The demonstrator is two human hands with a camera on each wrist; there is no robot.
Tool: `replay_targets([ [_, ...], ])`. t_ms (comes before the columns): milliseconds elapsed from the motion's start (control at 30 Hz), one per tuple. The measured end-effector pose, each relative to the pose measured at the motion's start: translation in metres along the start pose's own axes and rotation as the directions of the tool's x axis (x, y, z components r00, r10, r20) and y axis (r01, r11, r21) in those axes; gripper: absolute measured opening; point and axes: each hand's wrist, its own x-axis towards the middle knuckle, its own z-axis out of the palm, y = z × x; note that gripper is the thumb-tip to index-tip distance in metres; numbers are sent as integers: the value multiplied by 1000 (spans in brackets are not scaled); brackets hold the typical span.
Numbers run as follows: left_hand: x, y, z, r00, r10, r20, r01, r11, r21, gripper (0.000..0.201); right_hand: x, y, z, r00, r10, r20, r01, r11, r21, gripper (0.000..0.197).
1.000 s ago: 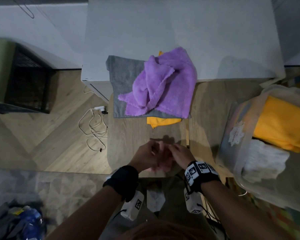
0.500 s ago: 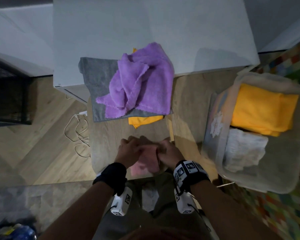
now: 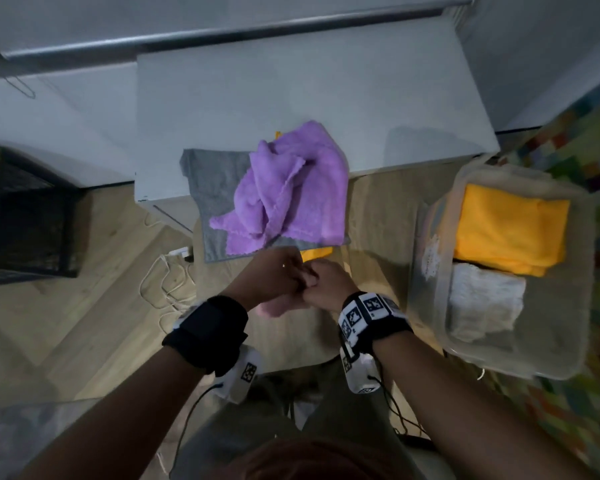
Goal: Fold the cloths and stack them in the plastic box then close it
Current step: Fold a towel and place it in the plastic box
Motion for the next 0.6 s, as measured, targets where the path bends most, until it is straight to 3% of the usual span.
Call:
replay_targets([
  [67, 4, 19, -25, 995, 97, 7, -98, 995, 25, 32, -13, -11, -28, 998, 17, -53, -11, 995, 104, 20],
  [167, 20, 57, -52, 975, 208, 72, -213, 975, 58, 25, -39, -22, -78, 996, 48, -76, -29, 970, 241, 20],
  [267, 38, 108, -58, 935, 310, 172, -330, 938, 106, 25, -71, -21, -126, 998, 64, -27, -49, 921, 385, 41],
  [300, 44, 125, -55, 921, 341, 190, -364, 926, 101, 31, -79, -16, -141, 997, 74, -21, -57, 901, 430, 39],
  [367, 54, 154, -45, 896, 387, 219, -411, 909, 75, 41, -96, -4, -167, 988, 149, -44, -106, 857, 504, 16],
  [533, 70, 211, 2, 872, 401, 279, -441, 892, 95, 42, -126, 44, -207, 959, 278, -50, -211, 821, 531, 26],
  [600, 74, 225, 24, 866, 385, 320, -428, 901, 72, 40, -136, 68, -219, 933, 355, -48, -291, 829, 478, 50],
])
